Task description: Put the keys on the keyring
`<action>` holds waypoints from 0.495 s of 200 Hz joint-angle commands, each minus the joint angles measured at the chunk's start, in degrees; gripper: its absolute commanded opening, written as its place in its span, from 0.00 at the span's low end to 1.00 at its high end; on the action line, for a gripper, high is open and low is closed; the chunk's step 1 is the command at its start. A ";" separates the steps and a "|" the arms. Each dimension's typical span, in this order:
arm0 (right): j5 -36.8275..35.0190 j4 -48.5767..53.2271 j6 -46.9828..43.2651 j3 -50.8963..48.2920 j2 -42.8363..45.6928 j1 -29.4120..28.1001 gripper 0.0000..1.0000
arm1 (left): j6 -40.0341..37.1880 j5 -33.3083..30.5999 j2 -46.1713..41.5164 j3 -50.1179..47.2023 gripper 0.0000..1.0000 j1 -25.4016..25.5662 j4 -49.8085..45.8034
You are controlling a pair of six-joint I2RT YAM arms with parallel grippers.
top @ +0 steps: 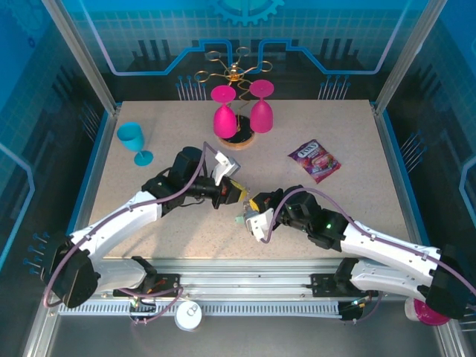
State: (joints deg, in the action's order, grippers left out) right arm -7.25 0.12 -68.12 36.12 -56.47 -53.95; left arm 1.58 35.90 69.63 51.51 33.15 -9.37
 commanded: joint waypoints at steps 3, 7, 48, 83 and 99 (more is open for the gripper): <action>3.16 3.79 3.97 0.97 1.39 0.42 0.00 | 1.07 2.42 -2.42 1.22 0.00 -0.38 4.89; 3.55 3.58 4.56 0.86 1.58 0.59 0.00 | 1.22 2.44 -2.62 0.99 0.00 -0.40 5.37; 6.29 -1.69 10.62 -0.96 5.63 3.42 0.00 | -0.11 2.68 -4.15 -1.33 0.00 -0.36 7.60; 9.66 -4.42 16.96 -1.93 9.91 7.77 0.00 | -1.33 3.21 -5.28 -3.24 0.00 -0.44 9.73; 10.55 -5.32 19.43 -1.84 10.79 8.86 0.00 | -2.57 3.64 -5.92 -4.41 0.00 -0.39 11.16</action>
State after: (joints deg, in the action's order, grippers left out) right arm -0.12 -1.74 -54.96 34.70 -47.37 -46.63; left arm 1.32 36.99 65.80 48.69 33.15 -2.42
